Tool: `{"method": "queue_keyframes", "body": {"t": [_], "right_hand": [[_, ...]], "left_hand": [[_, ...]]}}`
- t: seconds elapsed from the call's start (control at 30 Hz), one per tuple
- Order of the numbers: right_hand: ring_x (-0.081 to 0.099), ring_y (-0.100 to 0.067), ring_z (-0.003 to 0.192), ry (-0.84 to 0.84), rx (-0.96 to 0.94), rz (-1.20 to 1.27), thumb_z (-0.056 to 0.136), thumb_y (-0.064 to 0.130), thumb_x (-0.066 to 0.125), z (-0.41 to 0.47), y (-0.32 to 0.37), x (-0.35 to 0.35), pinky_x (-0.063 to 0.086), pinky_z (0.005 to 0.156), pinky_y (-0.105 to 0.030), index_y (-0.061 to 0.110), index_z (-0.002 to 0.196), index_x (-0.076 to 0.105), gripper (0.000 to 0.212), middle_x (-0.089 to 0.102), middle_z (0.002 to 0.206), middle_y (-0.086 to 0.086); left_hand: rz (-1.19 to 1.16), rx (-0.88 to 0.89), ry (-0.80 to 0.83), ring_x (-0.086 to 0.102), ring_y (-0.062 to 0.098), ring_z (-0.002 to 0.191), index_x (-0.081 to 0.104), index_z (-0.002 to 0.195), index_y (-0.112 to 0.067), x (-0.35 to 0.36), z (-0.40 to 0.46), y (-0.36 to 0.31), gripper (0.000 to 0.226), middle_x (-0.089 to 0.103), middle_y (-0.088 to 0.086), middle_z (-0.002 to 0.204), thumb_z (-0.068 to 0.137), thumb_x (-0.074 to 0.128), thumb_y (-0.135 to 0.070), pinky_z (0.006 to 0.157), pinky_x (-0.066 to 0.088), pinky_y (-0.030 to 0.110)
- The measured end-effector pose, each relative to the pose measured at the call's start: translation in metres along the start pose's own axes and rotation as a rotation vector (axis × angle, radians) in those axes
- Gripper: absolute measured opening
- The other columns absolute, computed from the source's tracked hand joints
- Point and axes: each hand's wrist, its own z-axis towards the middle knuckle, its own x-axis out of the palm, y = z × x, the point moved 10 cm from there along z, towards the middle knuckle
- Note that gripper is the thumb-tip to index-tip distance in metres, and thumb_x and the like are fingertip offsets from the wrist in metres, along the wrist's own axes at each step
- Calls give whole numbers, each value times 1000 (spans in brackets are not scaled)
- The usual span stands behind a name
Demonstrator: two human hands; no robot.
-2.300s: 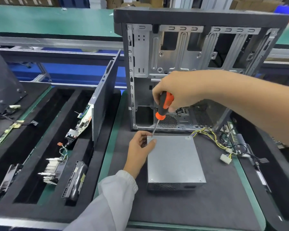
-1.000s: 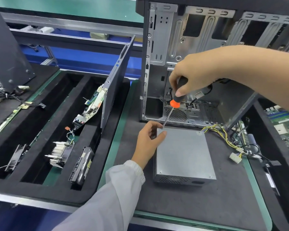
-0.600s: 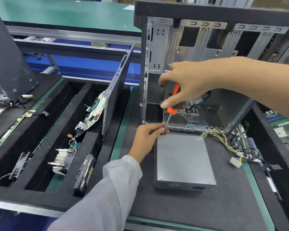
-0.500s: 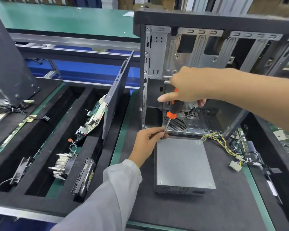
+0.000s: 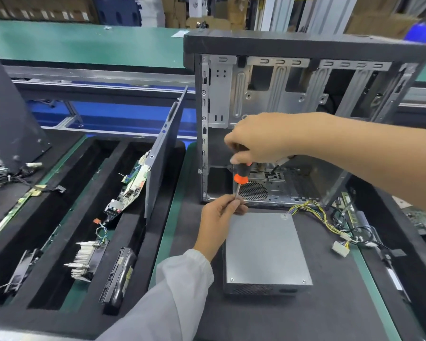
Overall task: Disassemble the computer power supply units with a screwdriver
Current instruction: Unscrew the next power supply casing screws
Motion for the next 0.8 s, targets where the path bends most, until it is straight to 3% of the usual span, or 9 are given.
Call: {"method": "queue_keyframes", "body": {"t": [0.07,0.13,0.23,0.33,0.43,0.6,0.67,0.73,0.8], "right_hand": [[51,-22,95,71,-69,81,90,33,62,-5,5,2,42,71,-34,24,98,55,14,49,99,2],[48,-22,99,104,-98,132,85,23,67,-8,7,2,44,74,-37,28,109,56,27,44,105,2],[52,-19,93,84,-16,137,82,54,64,-11,-2,2,42,69,-33,27,120,50,48,46,100,3],[66,-18,48,50,251,222,75,84,34,-17,-26,2,48,51,-27,5,87,56,83,61,61,-2],[58,-19,40,40,274,128,88,73,29,-11,-27,9,38,46,-25,9,63,49,72,55,40,-2],[55,-21,79,84,-15,68,93,40,55,-10,-5,4,40,60,-29,19,97,60,21,55,87,1],[54,-19,88,178,-75,141,85,30,67,-12,2,6,42,62,-27,26,109,58,26,52,104,1],[63,-19,85,224,-18,216,80,49,68,-13,-2,9,52,66,-31,27,111,55,40,55,103,1],[70,-18,61,186,133,273,75,76,53,-16,-12,5,54,56,-30,19,101,56,63,62,82,-2]], "left_hand": [[-6,-12,-5,70,19,77,69,95,-10,2,0,1,22,73,3,80,99,49,-2,78,56,25],[-3,-31,-9,69,19,75,69,95,-12,6,0,3,24,73,2,79,101,46,-5,78,55,26],[-10,-23,-39,63,16,70,65,83,-11,8,-2,3,27,67,6,73,101,45,-5,73,53,24],[18,14,-73,59,15,69,59,77,-8,9,-7,0,28,64,7,71,100,45,-4,72,52,23],[26,23,-82,59,16,69,59,77,-10,10,-8,0,27,63,4,69,100,46,-4,73,52,23],[30,-2,-107,60,11,69,60,80,-7,8,-8,-1,23,65,6,70,100,48,-5,73,48,16],[38,0,-106,60,10,68,60,80,-4,8,-9,-2,22,66,8,71,100,48,-4,73,48,16],[35,-3,-108,60,11,68,59,80,-3,7,-9,-1,22,65,9,71,99,48,-3,73,48,17],[37,-8,-112,60,12,68,59,80,-2,7,-8,-1,23,65,8,70,100,48,-3,73,50,20]]}}
